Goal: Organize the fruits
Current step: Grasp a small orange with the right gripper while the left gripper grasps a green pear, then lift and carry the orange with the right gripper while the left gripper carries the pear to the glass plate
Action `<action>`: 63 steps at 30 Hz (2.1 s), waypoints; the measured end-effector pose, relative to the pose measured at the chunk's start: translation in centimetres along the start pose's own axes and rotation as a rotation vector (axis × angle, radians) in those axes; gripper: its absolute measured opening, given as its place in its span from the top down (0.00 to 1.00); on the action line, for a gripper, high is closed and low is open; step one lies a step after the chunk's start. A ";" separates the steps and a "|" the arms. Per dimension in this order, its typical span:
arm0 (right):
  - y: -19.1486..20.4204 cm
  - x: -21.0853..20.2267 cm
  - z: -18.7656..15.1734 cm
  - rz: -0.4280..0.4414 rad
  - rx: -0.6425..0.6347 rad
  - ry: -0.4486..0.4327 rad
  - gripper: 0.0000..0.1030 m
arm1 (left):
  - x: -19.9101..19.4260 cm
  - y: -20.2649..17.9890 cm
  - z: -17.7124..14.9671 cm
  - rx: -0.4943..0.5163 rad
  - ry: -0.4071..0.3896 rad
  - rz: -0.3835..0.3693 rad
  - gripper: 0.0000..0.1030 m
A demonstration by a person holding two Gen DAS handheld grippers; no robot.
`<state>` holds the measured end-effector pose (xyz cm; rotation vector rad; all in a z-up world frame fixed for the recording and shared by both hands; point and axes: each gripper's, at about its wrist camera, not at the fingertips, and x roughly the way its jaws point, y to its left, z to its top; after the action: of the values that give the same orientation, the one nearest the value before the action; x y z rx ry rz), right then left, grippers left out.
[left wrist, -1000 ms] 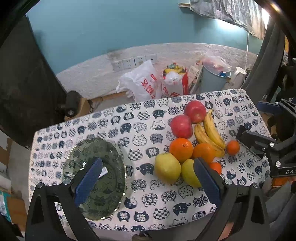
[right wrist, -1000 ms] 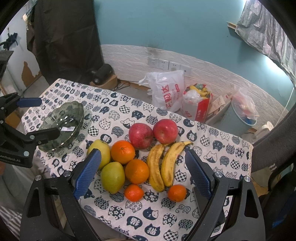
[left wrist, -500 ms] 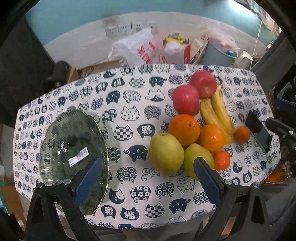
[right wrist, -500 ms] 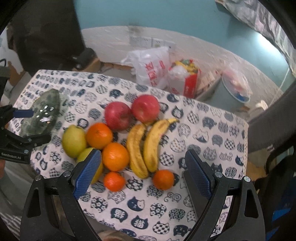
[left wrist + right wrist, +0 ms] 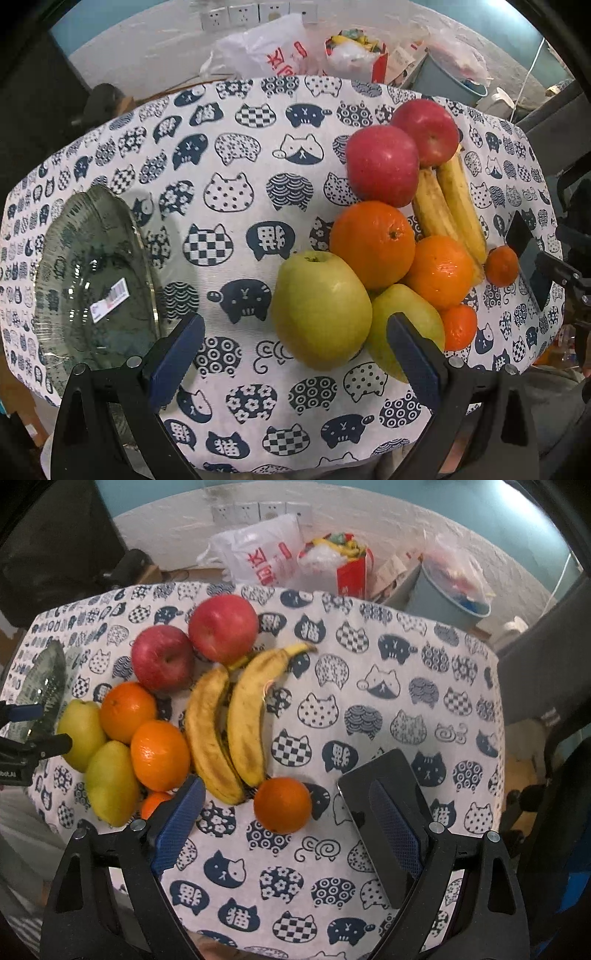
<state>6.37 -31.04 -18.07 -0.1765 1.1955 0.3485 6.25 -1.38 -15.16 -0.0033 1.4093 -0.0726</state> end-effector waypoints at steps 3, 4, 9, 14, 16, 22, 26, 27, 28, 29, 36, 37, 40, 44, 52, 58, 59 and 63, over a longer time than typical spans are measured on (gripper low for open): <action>-0.1 0.9 0.0 0.010 -0.003 0.018 0.12 | 1.0 -0.2 0.2 -0.001 0.014 -0.007 0.03; -0.1 1.2 -0.1 0.009 -0.006 0.025 0.12 | 1.3 -0.2 0.2 -0.003 0.018 -0.008 0.03; -0.1 3.1 -0.4 -0.004 -0.030 0.085 0.18 | 2.9 -0.1 0.6 -0.007 0.035 -0.017 0.04; -0.1 5.0 -1.0 -0.010 -0.052 0.143 0.22 | 3.6 0.0 0.8 -0.003 0.022 -0.049 0.12; -0.2 5.5 -1.1 -0.005 -0.051 0.153 0.27 | 3.9 0.0 1.1 -0.003 0.015 -0.077 0.18; -1.1 7.0 -1.3 0.032 -0.029 0.171 0.36 | 4.4 -0.5 1.8 0.005 0.010 -0.121 0.34; -1.2 7.6 -1.5 0.056 -0.033 0.163 0.52 | 4.0 -0.4 1.0 0.013 0.001 -0.120 0.35; -1.0 7.7 -1.5 0.057 -0.039 0.159 0.52 | 4.2 -0.7 1.2 0.015 0.001 -0.121 0.35; -0.9 7.7 -1.4 0.047 -0.047 0.157 0.52 | 4.3 -0.9 1.3 0.015 0.001 -0.123 0.34; -0.7 7.6 -1.4 0.043 -0.048 0.158 0.52 | 4.2 -0.6 1.0 0.014 0.002 -0.126 0.34; 0.1 6.2 -1.2 0.024 -0.045 0.121 0.53 | 3.4 -0.4 0.0 0.041 -0.005 -0.089 0.35; 0.1 5.8 -1.2 0.021 -0.043 0.114 0.53 | 3.3 -0.4 -0.1 0.039 -0.008 -0.091 0.35; 0.3 4.5 -0.9 0.016 -0.040 0.083 0.53 | 2.6 -0.3 -0.3 0.042 -0.024 -0.091 0.35; 0.5 2.9 -0.5 0.010 -0.047 0.038 0.53 | 1.0 -0.3 -0.5 0.055 -0.066 -0.075 0.35; 3.1 -0.9 0.4 0.035 -0.084 -0.073 0.53 | -3.0 -0.3 -1.4 0.096 -0.163 -0.054 0.35; 5.8 -3.7 0.7 0.060 -0.126 -0.143 0.53 | -6.2 0.2 -2.3 0.119 -0.238 -0.042 0.35; 6.1 -3.9 0.7 0.064 -0.130 -0.150 0.53 | -6.4 0.1 -2.4 0.120 -0.245 -0.038 0.35; 7.9 -5.2 1.2 0.086 -0.160 -0.188 0.53 | -7.9 0.6 -2.8 0.127 -0.284 -0.028 0.35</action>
<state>2.98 -24.17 -12.41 -0.2262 0.9912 0.5258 2.26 -0.26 -7.86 0.0694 1.1186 -0.1781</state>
